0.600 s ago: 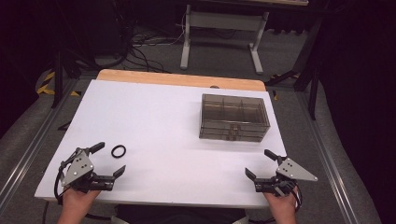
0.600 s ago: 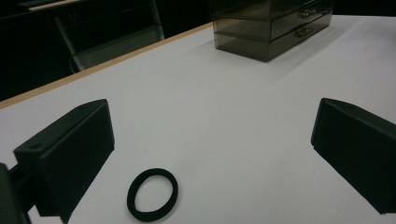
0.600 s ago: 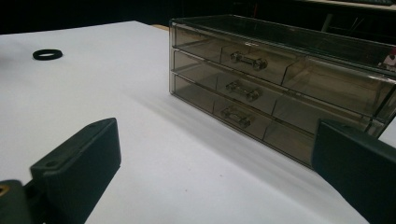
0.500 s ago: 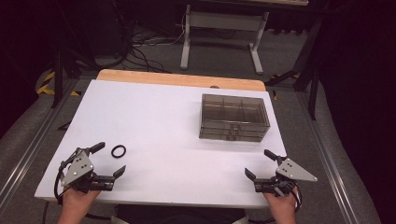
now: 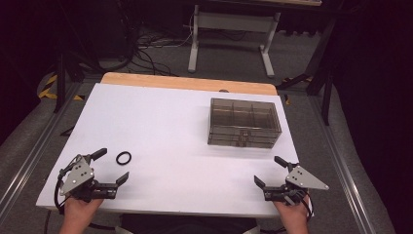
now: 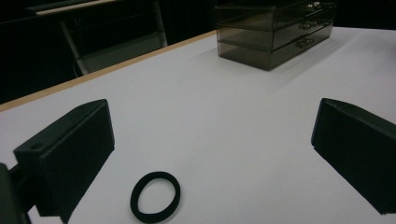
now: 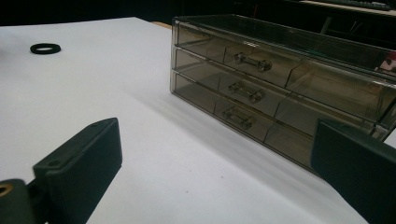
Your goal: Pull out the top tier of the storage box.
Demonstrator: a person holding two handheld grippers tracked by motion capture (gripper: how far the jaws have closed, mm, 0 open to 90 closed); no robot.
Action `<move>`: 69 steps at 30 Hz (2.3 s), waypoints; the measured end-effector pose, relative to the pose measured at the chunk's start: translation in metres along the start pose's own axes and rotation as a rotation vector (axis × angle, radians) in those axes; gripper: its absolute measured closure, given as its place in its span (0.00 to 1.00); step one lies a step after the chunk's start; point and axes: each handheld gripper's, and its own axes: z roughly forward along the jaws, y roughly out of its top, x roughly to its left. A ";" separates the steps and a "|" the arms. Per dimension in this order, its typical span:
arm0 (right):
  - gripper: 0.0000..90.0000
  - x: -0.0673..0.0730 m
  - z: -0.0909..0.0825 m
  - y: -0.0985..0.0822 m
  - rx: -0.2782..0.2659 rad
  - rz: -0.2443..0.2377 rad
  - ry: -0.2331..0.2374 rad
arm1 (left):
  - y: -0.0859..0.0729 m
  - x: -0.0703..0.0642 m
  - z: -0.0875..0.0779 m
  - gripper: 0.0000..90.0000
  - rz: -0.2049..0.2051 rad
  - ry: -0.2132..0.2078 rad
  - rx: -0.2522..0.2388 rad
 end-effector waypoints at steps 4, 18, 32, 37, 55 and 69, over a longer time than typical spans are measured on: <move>0.04 0.001 0.000 0.000 0.003 -0.005 0.002 | 0.001 -0.001 0.000 0.01 0.021 0.006 0.004; 0.04 0.001 0.005 0.008 -0.014 0.012 0.008 | 0.000 -0.002 0.002 0.01 0.022 0.002 0.009; 0.04 0.005 0.022 0.027 -0.024 -0.032 0.038 | 0.000 -0.001 0.002 0.01 0.015 0.000 0.012; 0.04 0.010 0.032 0.035 -0.019 -0.056 0.046 | 0.000 -0.001 0.002 0.01 0.013 0.000 0.012; 0.04 0.018 0.057 0.046 -0.013 -0.098 0.091 | 0.001 -0.003 0.004 0.01 0.029 0.000 0.018; 0.05 0.016 0.056 0.050 0.008 -0.143 0.075 | 0.001 -0.002 0.002 0.01 0.026 0.001 0.018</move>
